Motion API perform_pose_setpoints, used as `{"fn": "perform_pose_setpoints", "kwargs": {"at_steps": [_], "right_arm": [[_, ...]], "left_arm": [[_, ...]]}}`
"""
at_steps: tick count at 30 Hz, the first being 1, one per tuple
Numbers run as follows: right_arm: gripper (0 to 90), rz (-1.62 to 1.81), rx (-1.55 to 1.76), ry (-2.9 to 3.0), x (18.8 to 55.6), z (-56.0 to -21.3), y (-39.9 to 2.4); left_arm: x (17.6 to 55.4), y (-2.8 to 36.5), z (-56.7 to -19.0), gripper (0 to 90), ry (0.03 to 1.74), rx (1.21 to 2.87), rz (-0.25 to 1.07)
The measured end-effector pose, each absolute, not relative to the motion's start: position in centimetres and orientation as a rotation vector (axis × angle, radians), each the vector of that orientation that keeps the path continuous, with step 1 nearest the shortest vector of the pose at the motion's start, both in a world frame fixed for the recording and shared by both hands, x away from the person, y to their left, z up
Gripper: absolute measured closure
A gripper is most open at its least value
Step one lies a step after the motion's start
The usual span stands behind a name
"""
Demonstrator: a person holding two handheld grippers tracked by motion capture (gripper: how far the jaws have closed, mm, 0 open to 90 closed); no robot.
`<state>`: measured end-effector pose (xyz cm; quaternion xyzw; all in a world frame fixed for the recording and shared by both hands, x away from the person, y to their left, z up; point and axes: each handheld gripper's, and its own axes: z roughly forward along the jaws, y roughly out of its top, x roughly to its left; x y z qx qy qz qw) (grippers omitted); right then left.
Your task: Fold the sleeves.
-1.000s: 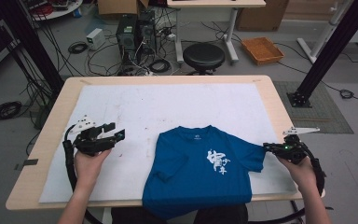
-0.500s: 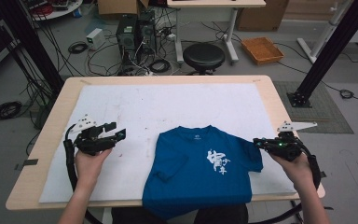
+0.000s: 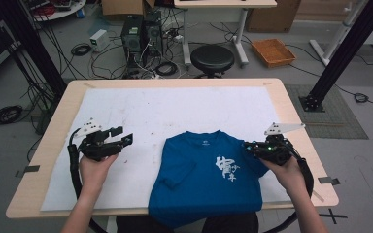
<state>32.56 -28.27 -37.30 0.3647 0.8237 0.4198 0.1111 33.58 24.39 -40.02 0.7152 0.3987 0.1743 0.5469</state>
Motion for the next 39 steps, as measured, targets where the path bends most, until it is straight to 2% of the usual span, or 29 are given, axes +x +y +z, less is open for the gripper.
{"fn": "perform_pose_setpoints", "kwargs": {"at_steps": [16,23,30,39], "right_arm": [[88.3,1.155,1.054,2.42,33.0,-38.6,-23.4],[79.8,1.169,1.032,2.435,33.3,-39.4,-21.5],[74.4,1.22,1.083,2.32,31.9,-38.5,-24.9],[68.0,1.219,1.212,2.212,27.4,-39.5,-29.7]], "left_arm": [[33.8,23.4,-40.3,40.9,0.933,1.721,0.39],[33.8,23.1,-40.5,40.9,0.927,1.732,0.383],[33.8,23.0,-40.6,40.9,0.926,1.741,0.385],[33.9,22.6,-40.6,40.9,0.922,1.751,0.38]]}}
